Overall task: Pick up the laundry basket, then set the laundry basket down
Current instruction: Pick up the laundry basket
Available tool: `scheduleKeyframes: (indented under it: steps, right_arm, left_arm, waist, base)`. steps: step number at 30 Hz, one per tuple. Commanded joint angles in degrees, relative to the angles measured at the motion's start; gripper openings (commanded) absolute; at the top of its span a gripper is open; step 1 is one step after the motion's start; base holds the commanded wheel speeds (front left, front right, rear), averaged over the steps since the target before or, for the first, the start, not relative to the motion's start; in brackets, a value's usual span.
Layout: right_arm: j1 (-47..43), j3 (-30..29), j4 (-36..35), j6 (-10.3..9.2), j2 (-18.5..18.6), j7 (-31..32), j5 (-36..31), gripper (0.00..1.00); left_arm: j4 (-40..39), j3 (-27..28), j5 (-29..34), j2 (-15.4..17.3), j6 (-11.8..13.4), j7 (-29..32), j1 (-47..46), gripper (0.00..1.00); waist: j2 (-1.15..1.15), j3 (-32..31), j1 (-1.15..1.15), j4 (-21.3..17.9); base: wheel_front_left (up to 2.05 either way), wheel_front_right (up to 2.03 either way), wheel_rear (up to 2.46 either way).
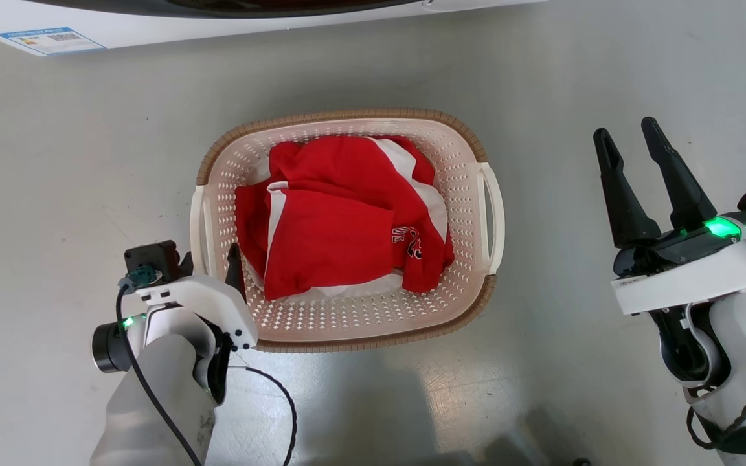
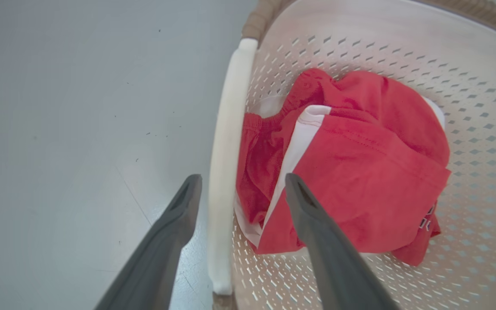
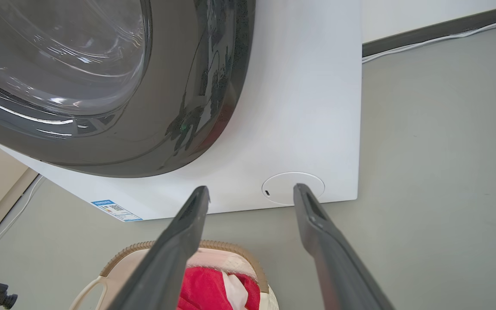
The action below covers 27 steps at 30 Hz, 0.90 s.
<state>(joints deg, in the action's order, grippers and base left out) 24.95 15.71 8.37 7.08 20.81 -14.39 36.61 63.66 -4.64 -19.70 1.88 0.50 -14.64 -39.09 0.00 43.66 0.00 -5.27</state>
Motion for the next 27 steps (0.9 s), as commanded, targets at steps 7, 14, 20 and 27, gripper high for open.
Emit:
scheduleKeyframes:
  steps: [7, 14, 20, 27]
  right_arm:
    - [-1.19, 1.22, -0.33, 0.41, 0.07, -0.61, 0.5, 1.0]
    - [-1.4, 1.85, 0.25, 0.41, -0.65, -0.61, 0.5, 1.0]
    - [-2.05, 2.22, 1.2, 0.41, -1.67, -0.61, 0.44, 1.0]
    - [-3.77, 2.06, 2.88, 0.41, -2.76, -0.61, 0.34, 1.0]
  left_arm:
    - [-1.72, 2.78, 1.19, 1.0, 0.22, -0.36, 2.65, 1.0]
    - [-4.63, 4.9, 2.48, 1.44, 1.28, -0.36, 4.14, 1.0]
    - [-10.25, 6.54, 4.4, 1.69, 0.88, -0.36, 6.78, 1.0]
    - [-17.5, 7.61, 7.07, 1.53, -1.48, -0.36, 11.06, 1.0]
  waist:
    - [0.0, -1.61, 0.0, 0.3]
    - [0.0, -4.75, 0.0, 0.19]
    - [0.0, -8.91, 0.0, -0.15]
    - [0.0, -15.04, 0.0, 0.04]
  base:
    - [0.0, 0.0, 0.0]
    - [0.0, 0.0, 0.0]
    - [0.0, 0.0, 0.0]
    - [0.0, 0.0, 0.0]
